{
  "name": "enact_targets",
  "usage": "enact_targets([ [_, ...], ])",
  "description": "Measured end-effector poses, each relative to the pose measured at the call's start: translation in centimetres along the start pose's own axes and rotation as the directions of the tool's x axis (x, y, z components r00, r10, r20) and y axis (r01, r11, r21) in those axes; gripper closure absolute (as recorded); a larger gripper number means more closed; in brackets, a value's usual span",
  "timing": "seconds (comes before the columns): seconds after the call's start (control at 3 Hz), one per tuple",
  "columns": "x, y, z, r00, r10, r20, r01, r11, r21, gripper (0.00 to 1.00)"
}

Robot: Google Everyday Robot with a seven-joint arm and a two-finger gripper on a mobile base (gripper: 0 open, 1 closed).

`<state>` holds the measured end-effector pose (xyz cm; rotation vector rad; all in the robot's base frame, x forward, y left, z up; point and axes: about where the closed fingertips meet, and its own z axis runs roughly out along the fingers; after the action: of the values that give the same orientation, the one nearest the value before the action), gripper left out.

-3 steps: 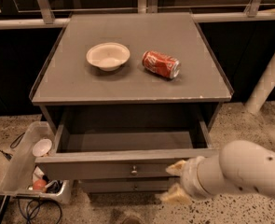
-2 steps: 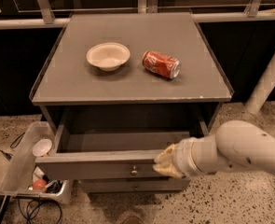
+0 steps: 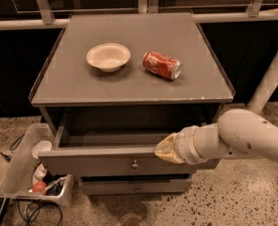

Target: Close top drawer

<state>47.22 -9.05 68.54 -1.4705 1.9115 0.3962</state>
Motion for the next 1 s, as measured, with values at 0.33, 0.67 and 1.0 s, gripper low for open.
enact_targets([
  [0.33, 0.00, 0.00, 0.00, 1.000, 0.000, 0.000, 0.000, 1.0000, 0.000, 0.63],
  [0.67, 0.00, 0.00, 0.00, 1.000, 0.000, 0.000, 0.000, 1.0000, 0.000, 0.40],
  [1.0, -0.01, 0.00, 0.00, 1.000, 0.000, 0.000, 0.000, 1.0000, 0.000, 0.17],
])
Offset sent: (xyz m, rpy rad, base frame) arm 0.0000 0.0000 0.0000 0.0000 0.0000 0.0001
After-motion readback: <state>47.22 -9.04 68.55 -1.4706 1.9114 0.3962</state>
